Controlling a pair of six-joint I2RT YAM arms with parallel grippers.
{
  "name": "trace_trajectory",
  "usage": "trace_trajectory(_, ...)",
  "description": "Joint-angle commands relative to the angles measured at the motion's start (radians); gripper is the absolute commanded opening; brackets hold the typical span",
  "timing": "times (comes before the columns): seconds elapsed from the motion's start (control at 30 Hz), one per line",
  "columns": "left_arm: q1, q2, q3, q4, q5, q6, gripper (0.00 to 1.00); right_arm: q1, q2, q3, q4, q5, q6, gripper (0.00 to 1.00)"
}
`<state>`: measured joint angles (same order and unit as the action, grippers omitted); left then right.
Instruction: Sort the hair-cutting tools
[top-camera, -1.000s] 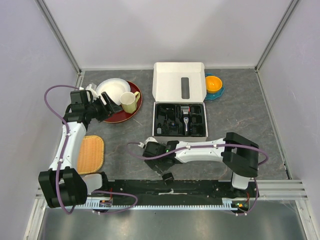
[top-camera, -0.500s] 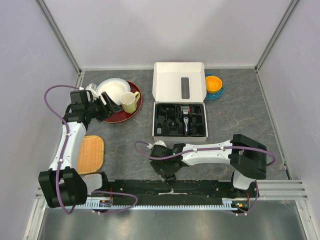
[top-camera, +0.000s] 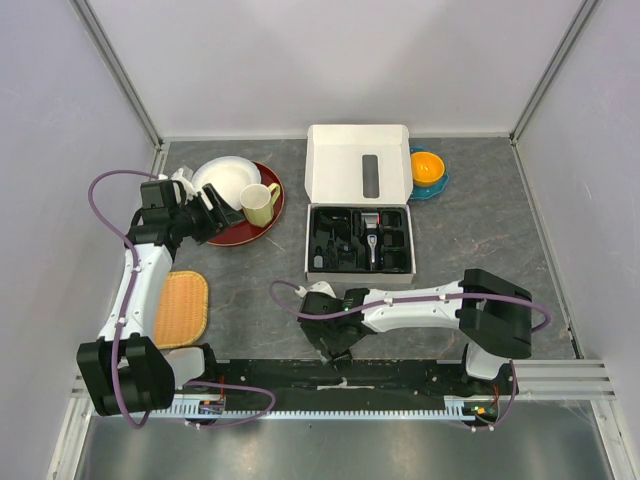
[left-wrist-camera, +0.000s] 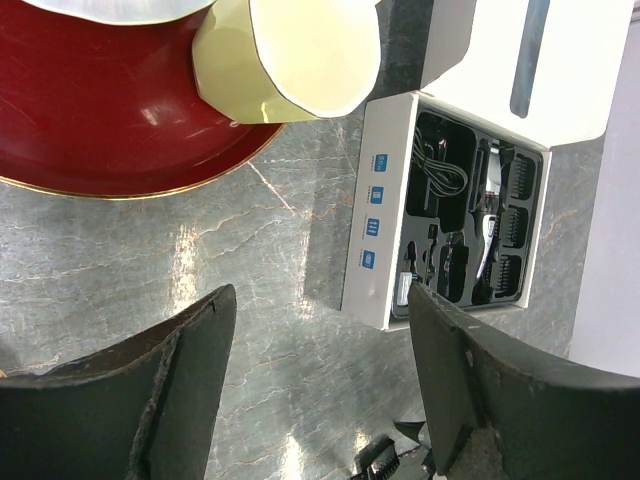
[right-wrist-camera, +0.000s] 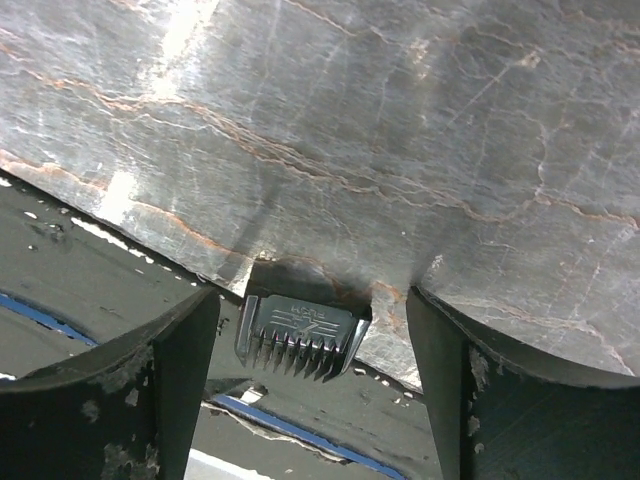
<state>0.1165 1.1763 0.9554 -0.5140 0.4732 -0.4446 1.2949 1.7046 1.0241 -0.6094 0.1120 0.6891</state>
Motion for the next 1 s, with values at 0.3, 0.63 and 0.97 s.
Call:
trace_trajectory(0.3, 0.003, -0.018, 0.009, 0.022, 0.015, 0.035, 0.76, 0.026, 0.027, 0.016, -0.043, 0.005, 0.168, 0.66)
trace_trajectory(0.63, 0.003, -0.029, 0.009, 0.022, 0.013, 0.035, 0.76, 0.027, 0.015, 0.065, -0.082, 0.118, 0.197, 0.37)
trace_trajectory(0.97, 0.003, -0.026, 0.006, 0.023, 0.015, 0.034, 0.76, -0.155, -0.121, 0.159, -0.081, 0.336, 0.149, 0.34)
